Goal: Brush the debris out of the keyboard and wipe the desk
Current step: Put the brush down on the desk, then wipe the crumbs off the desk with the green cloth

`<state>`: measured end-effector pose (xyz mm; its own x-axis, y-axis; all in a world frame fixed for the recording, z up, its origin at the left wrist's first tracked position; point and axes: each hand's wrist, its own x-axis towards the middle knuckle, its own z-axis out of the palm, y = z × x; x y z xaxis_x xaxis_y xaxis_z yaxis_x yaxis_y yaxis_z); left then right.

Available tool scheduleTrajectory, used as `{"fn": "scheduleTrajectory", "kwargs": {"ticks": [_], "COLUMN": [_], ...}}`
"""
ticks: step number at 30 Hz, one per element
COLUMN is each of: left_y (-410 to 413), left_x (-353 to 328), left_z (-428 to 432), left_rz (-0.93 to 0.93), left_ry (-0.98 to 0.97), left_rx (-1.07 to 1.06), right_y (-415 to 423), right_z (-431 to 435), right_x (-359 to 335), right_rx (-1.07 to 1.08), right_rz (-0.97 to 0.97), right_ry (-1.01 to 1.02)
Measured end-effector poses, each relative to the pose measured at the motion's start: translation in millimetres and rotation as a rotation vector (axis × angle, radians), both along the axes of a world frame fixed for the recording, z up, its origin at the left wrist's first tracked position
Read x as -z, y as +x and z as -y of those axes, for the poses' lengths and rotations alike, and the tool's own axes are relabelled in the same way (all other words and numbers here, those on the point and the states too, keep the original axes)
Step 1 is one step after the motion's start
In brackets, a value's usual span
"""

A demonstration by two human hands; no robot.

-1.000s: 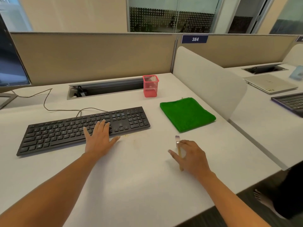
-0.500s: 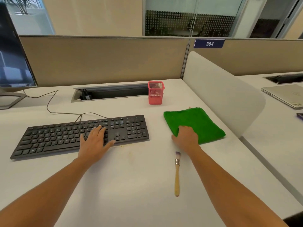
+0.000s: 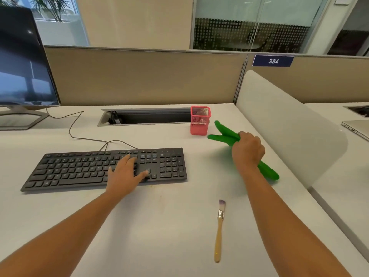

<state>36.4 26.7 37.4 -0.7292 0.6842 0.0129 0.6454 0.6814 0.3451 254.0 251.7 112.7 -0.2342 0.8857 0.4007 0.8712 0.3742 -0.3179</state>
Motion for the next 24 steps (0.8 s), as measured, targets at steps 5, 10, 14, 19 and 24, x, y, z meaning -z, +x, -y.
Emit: {"fn": "scheduleTrajectory", "kwargs": {"ticks": [5, 10, 14, 19, 24], "left_y": [1, -10, -30, -62, -88], "left_x": [-30, -77, -97, -93, -77], "left_z": [-16, -29, -27, -5, 11], "left_rz": [0.188, 0.323, 0.659, 0.68, 0.772], "left_ry": [0.275, 0.502, 0.791, 0.903, 1.073], "left_rx": [0.086, 0.22, 0.322, 0.036, -0.252], "right_y": [-28, -71, -109, -148, -159], "right_z": [21, 69, 103, 130, 148], "right_x": [-71, -102, -101, -88, -59], "right_rx": [-0.132, -0.431, -0.595, -0.734, -0.855], "right_rz": [-0.141, -0.078, 0.04, -0.259, -0.473], "right_ry": [0.09, -0.015, -0.147, -0.366, -0.708]}}
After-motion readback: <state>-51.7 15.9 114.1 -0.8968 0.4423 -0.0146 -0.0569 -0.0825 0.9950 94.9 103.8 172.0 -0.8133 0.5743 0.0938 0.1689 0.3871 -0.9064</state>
